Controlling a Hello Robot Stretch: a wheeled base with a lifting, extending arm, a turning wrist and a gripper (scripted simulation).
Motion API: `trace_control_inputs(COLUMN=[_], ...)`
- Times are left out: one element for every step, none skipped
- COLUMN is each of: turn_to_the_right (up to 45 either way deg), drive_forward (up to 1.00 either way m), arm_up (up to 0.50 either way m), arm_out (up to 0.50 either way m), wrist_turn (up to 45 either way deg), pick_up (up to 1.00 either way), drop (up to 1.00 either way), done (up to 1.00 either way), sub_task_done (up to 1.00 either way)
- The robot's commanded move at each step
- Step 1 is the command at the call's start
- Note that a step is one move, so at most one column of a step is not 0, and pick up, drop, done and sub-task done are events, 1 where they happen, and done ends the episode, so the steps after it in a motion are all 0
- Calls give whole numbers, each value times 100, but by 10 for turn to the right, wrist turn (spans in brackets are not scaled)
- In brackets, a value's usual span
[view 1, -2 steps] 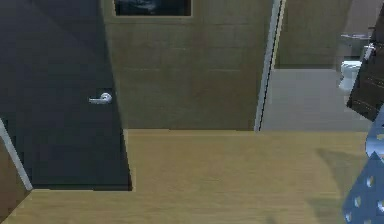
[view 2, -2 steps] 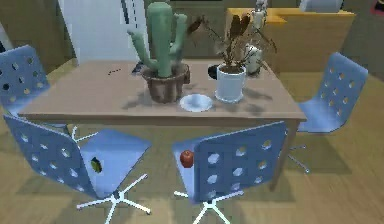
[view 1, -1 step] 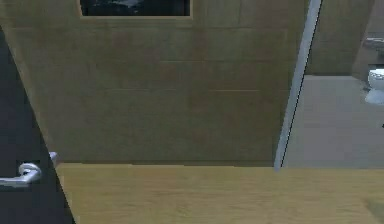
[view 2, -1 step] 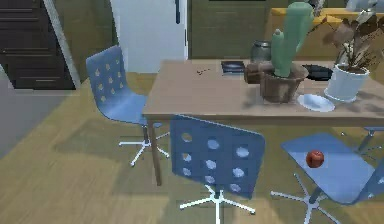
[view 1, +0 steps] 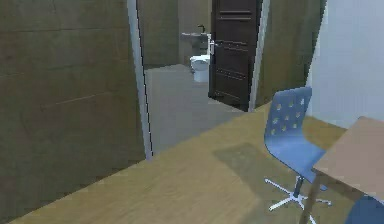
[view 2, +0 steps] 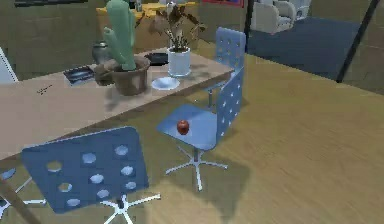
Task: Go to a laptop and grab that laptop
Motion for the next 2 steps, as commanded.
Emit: trace_control_inputs(turn_to_the_right=[0, 0], drive_forward=[100, 60], arm_up=[0, 0], arm_out=[0, 0], wrist_turn=[0, 0], pick_up=[0, 0], drop=[0, 0], done=[0, 0], sub_task_done=[0, 0])
